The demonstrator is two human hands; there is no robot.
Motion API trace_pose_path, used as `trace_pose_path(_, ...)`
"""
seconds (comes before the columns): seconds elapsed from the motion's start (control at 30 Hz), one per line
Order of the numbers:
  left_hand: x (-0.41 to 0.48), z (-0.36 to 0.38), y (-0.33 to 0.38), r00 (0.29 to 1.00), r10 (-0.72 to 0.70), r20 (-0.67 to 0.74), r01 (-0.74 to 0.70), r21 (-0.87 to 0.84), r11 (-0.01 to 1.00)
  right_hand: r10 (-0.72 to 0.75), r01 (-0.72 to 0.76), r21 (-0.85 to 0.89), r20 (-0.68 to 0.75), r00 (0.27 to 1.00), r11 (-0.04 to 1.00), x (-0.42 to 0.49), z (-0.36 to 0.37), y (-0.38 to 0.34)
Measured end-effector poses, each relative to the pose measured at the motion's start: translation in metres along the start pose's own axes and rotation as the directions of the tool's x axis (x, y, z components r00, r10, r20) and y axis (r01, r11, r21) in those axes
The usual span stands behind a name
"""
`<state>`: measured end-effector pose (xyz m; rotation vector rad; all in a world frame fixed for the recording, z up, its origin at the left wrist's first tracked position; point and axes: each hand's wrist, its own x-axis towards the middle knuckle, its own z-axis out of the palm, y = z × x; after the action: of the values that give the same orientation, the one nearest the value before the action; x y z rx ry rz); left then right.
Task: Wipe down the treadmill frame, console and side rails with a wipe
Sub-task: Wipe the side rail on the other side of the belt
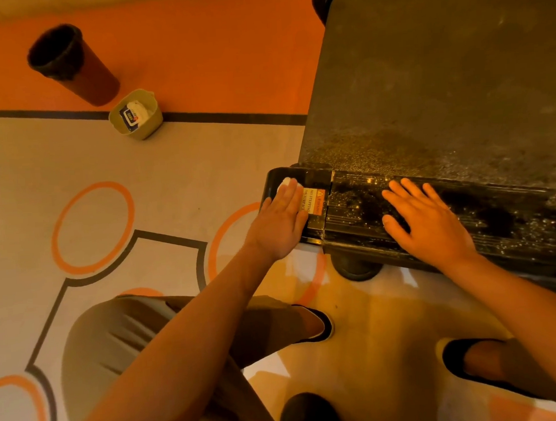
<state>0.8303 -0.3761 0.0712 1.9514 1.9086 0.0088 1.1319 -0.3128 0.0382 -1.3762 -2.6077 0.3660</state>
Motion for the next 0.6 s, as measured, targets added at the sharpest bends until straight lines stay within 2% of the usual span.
trace_pose_path(0.17,0.038,-0.009,0.009,1.0,0.009,0.002,-0.008,-0.056,0.998,0.002,-0.002,0.002,0.01,1.0,1.0,0.0,0.0,0.0)
trace_pose_path(0.47,-0.05,0.014,0.008,0.999,0.035,-0.018,-0.036,-0.032,0.999,0.003,-0.003,-0.006,0.001,1.0,1.0,0.0,-0.001,-0.002)
trace_pose_path(0.6,-0.032,0.015,0.01,1.0,0.004,-0.013,-0.005,-0.037,0.999,0.002,-0.002,-0.003,-0.001,1.0,1.0,0.001,-0.002,-0.001)
